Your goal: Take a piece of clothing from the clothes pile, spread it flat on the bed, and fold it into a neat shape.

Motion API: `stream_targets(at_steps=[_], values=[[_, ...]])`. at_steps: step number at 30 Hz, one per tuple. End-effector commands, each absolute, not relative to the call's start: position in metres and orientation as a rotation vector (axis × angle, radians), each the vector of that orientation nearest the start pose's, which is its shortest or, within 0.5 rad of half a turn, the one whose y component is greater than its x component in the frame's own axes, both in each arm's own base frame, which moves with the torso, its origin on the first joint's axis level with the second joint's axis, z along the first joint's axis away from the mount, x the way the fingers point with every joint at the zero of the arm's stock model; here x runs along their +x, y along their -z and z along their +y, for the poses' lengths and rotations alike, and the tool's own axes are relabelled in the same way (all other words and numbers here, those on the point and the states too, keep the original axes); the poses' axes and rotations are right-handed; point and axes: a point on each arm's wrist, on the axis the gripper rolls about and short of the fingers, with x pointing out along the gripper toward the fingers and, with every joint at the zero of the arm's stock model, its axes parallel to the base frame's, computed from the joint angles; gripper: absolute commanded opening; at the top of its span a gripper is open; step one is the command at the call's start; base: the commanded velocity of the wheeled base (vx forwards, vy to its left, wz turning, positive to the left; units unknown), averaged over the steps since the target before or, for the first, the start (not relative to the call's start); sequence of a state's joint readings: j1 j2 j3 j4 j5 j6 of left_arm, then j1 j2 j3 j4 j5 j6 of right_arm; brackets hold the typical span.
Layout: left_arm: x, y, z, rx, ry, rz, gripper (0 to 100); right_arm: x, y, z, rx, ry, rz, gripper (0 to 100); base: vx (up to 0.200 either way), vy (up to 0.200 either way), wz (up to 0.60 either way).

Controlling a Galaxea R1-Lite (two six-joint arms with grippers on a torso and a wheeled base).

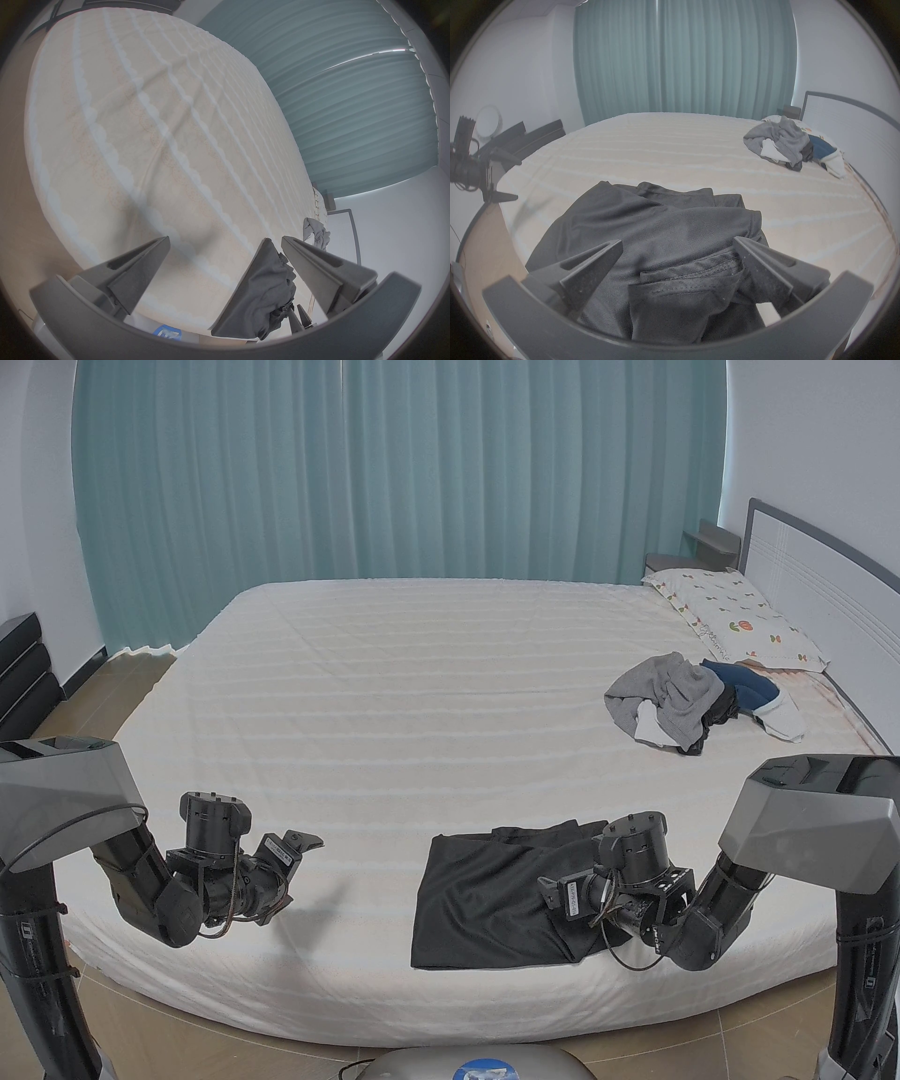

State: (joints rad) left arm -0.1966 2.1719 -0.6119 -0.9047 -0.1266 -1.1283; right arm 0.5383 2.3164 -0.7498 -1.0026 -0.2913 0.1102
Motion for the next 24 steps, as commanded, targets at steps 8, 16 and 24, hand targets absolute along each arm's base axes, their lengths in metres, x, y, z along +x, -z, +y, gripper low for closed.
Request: stream_targets(at_steps=[8,16,24], values=[[0.321,-0.01,-0.067,-1.053,-0.096,0.761,100,0.293,0.022,0.164,-0.248,-0.226,0.621,100,0.0,0.0,0.0],[0.321,-0.011,-0.067,-1.053,-0.093,0.76,100,0.275,0.022,0.109,-0.234,-0.135,0.716,100,0.0,0.0,0.0],[0.321,-0.01,-0.067,-1.053,-0.094,0.762,100,0.269,0.023,0.063,-0.132,-0.113,0.696,100,0.0,0.0,0.0]])
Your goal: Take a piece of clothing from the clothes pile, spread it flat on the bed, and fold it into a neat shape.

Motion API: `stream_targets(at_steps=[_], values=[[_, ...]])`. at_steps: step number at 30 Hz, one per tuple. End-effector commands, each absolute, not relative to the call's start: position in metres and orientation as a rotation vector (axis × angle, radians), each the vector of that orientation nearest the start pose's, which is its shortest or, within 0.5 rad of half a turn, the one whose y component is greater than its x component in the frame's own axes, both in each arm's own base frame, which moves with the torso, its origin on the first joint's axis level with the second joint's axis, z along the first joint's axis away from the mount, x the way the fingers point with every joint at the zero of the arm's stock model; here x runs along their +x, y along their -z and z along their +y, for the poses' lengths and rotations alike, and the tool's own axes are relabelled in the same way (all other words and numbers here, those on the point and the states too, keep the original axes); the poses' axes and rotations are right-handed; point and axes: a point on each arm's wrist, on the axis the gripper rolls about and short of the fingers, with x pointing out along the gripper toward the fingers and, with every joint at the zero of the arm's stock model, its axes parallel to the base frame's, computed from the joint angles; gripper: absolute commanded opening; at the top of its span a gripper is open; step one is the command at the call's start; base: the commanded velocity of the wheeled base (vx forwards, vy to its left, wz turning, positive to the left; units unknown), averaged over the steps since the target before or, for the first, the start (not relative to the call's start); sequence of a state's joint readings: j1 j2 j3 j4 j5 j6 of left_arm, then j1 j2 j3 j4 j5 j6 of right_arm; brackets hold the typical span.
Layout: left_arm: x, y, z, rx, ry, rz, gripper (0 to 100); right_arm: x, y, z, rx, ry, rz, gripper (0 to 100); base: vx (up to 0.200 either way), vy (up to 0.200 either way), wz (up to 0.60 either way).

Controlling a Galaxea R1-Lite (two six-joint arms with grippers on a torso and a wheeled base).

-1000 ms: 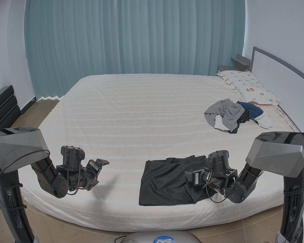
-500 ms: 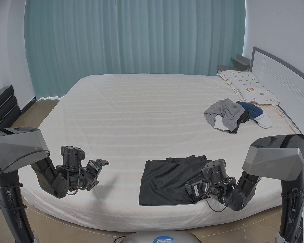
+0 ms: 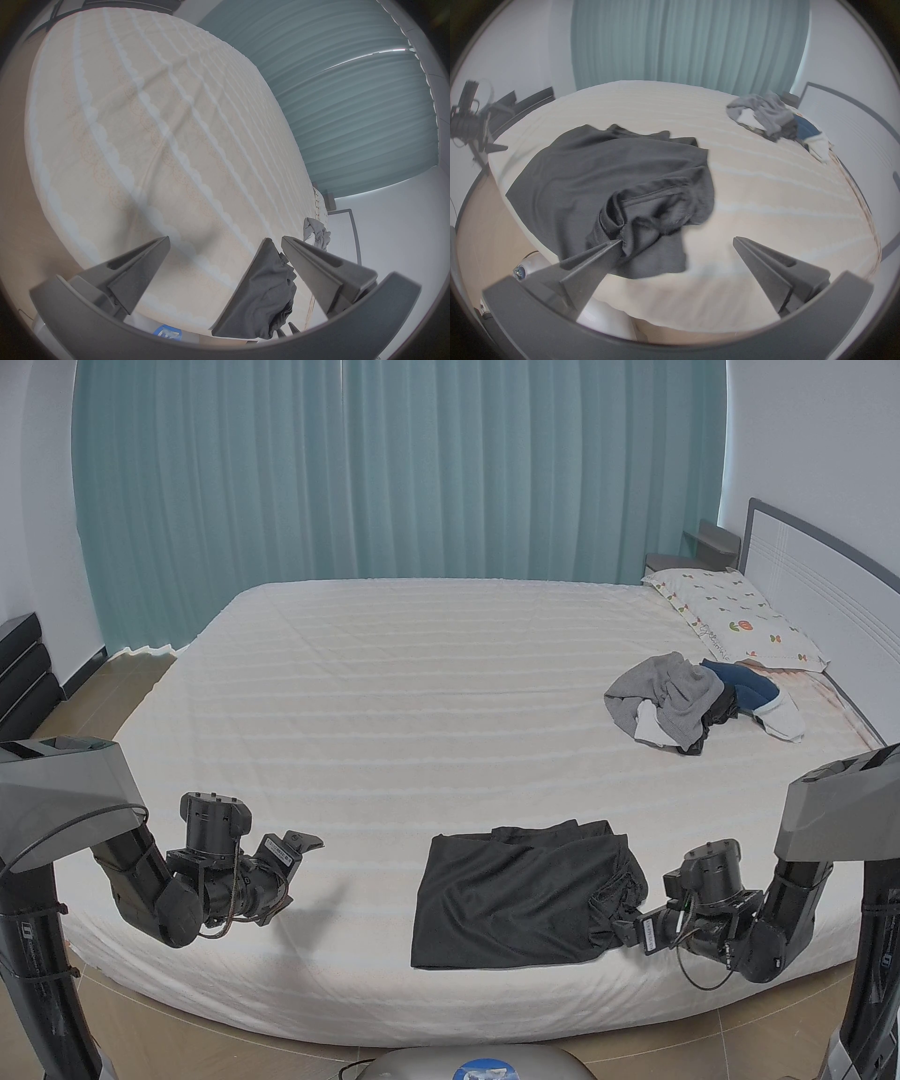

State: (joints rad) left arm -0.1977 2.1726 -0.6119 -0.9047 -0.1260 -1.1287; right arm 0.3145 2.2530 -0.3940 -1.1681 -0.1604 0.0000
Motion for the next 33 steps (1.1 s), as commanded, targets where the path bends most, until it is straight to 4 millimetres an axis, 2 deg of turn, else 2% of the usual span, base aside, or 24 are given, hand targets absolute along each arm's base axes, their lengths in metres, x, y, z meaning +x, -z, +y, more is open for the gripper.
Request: stream_targets(at_steps=[1,6,12,15,17,19,20,22,27,30,33], values=[[0.322,-0.011,-0.067,-1.053,-0.093,0.759,100,0.268,0.022,0.059,-0.121,-0.115,0.69,100,0.0,0.0,0.0],[0.322,-0.01,-0.067,-1.053,-0.093,0.76,100,0.266,0.022,0.048,-0.089,-0.109,0.688,100,0.0,0.0,0.0],[0.322,-0.011,-0.067,-1.051,-0.099,0.754,100,0.279,0.012,0.045,0.037,-0.136,0.604,100,0.0,0.0,0.0],[0.322,-0.012,-0.067,-1.055,-0.1,0.751,100,0.289,0.008,0.047,0.107,-0.123,0.569,100,0.0,0.0,0.0],[0.322,-0.012,-0.066,-1.056,-0.1,0.751,100,0.307,0.003,0.051,0.214,-0.107,0.52,100,0.1,0.0,0.0],[0.322,-0.012,-0.066,-1.056,-0.1,0.751,100,0.313,0.001,0.053,0.249,-0.11,0.505,100,0.2,0.0,0.0],[0.322,-0.011,-0.067,-1.052,-0.098,0.753,100,0.325,0.0,0.058,0.33,-0.128,0.502,100,0.2,0.0,0.0],[0.322,-0.011,-0.067,-1.052,-0.1,0.754,100,0.335,-0.003,0.061,0.398,-0.144,0.518,100,0.2,0.0,0.0],[0.322,-0.011,-0.067,-1.052,-0.1,0.754,100,0.362,-0.007,0.068,0.589,-0.157,0.618,100,0.0,0.0,0.0],[0.322,-0.011,-0.067,-1.05,-0.098,0.754,100,0.371,-0.006,0.07,0.672,-0.177,0.673,100,0.0,0.0,0.0],[0.322,-0.011,-0.067,-1.05,-0.098,0.754,100,0.373,-0.006,0.071,0.717,-0.207,0.705,100,0.0,0.0,0.0]])
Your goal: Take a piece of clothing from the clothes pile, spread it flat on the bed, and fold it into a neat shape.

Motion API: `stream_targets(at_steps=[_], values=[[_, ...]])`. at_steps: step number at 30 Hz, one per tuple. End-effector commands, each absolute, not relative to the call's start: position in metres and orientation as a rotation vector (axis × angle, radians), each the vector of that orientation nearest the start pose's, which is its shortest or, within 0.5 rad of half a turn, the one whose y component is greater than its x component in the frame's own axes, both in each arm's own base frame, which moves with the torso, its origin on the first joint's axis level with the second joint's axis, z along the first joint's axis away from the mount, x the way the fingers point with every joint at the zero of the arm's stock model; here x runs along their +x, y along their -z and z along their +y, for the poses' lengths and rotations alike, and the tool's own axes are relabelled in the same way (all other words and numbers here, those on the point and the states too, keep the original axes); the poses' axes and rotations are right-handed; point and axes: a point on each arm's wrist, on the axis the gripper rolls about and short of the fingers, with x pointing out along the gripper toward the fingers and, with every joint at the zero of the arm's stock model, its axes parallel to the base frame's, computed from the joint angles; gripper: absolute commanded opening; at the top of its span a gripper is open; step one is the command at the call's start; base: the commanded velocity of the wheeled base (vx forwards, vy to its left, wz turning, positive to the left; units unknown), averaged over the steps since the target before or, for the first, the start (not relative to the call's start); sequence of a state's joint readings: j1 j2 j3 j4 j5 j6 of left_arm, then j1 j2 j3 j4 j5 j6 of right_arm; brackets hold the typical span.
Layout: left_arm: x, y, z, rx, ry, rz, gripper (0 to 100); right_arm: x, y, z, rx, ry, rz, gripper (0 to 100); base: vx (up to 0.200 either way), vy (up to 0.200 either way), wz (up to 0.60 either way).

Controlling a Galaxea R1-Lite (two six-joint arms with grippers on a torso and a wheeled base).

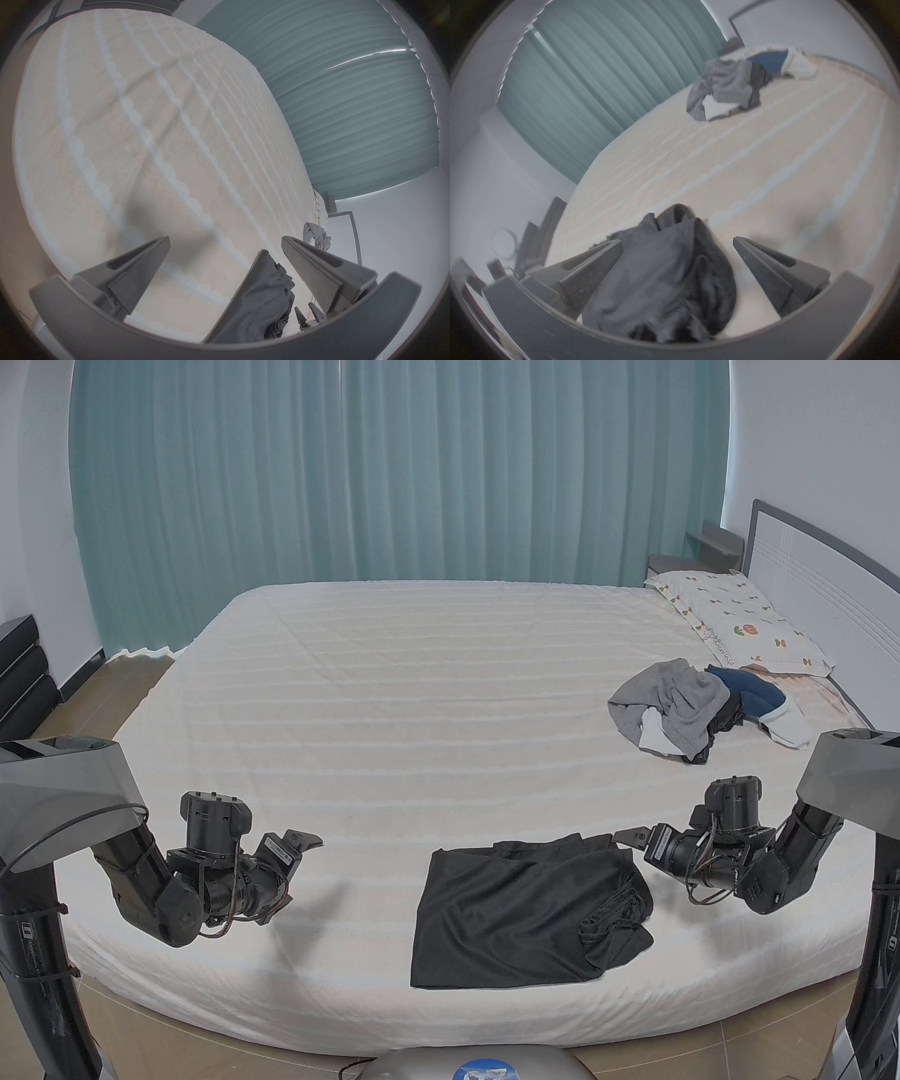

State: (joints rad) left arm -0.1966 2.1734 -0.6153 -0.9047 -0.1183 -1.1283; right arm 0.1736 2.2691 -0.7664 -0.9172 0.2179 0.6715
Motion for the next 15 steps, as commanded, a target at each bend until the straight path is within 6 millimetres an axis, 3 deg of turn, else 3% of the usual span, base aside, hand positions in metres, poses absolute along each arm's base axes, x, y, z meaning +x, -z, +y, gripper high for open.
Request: stream_targets(at_steps=[1,15], values=[[0.322,-0.011,-0.067,-1.05,-0.098,0.754,100,0.373,-0.003,0.072,0.719,-0.211,0.711,100,0.0,0.0,0.0],[0.322,-0.011,-0.067,-1.048,-0.098,0.754,100,0.384,0.017,0.073,0.718,-0.204,0.737,100,0.0,0.0,0.0]])
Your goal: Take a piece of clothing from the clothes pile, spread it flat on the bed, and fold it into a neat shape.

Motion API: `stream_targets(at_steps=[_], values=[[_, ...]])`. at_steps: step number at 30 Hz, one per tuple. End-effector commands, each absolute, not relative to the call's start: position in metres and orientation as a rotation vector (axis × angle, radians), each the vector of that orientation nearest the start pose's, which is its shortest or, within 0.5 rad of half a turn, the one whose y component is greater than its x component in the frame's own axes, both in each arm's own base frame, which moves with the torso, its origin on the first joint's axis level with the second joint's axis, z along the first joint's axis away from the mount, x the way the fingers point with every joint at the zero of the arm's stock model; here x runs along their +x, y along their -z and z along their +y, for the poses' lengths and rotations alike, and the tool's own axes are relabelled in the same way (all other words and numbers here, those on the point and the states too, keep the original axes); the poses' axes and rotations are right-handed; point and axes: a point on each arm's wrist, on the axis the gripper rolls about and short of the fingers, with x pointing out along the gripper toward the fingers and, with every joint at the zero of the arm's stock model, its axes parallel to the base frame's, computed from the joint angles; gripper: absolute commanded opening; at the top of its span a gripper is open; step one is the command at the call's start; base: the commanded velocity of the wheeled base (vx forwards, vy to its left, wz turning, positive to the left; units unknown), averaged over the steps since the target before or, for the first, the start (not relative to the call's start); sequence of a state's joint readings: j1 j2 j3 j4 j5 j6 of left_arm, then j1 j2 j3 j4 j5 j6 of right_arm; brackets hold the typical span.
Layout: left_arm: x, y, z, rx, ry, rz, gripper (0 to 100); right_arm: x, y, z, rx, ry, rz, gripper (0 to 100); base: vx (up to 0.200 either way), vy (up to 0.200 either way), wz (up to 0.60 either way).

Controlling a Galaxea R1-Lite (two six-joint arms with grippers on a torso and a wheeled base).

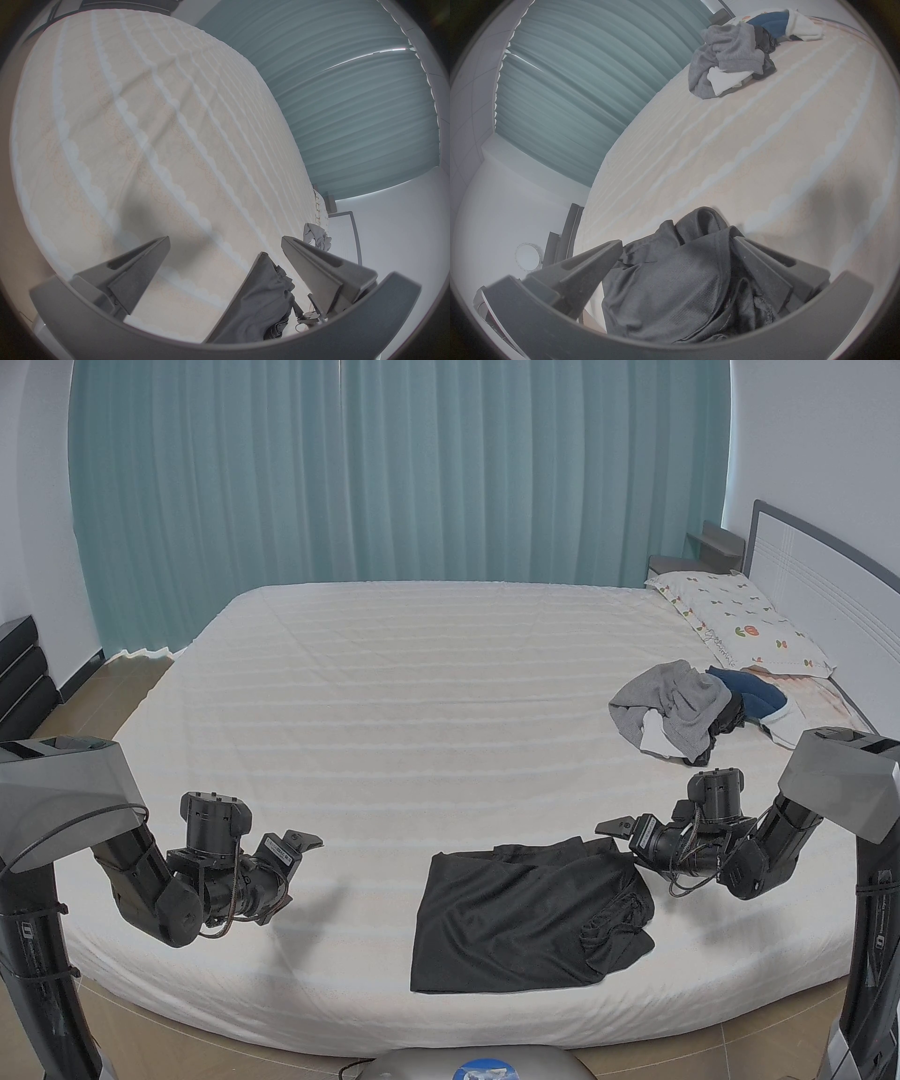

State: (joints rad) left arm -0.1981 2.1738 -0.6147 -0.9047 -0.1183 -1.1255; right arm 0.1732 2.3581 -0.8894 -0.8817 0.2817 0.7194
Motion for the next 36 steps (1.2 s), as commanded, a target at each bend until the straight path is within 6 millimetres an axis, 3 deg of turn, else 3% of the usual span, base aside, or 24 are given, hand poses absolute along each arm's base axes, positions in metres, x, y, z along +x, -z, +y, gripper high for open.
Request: stream_targets(at_steps=[1,6,7,14,22,34,35,36], values=[[0.322,-0.011,-0.067,-1.048,-0.098,0.754,100,0.384,0.017,0.073,0.718,-0.204,0.737,100,0.0,0.0,0.0],[0.322,-0.011,-0.067,-1.048,-0.098,0.754,100,0.388,0.023,0.074,0.717,-0.202,0.742,100,0.0,0.0,0.0],[0.322,-0.011,-0.067,-1.048,-0.098,0.754,100,0.389,0.024,0.074,0.717,-0.202,0.744,0,0.0,0.0,0.0],[0.322,-0.011,-0.067,-1.048,-0.098,0.754,100,0.398,0.024,0.073,0.719,-0.177,0.761,0,0.0,0.0,0.0],[0.322,-0.011,-0.067,-1.048,-0.098,0.754,100,0.414,0.007,0.054,0.743,-0.158,0.672,0,0.0,0.0,0.0],[0.322,-0.011,-0.067,-1.048,-0.098,0.754,100,0.419,0.024,0.053,0.745,-0.148,0.694,0,0.0,0.0,0.0],[0.322,-0.011,-0.067,-1.048,-0.098,0.754,100,0.419,0.025,0.053,0.745,-0.147,0.695,100,0.0,0.0,0.0],[0.322,-0.011,-0.067,-1.048,-0.098,0.754,100,0.418,0.025,0.053,0.745,-0.145,0.696,100,0.0,0.0,0.0]])
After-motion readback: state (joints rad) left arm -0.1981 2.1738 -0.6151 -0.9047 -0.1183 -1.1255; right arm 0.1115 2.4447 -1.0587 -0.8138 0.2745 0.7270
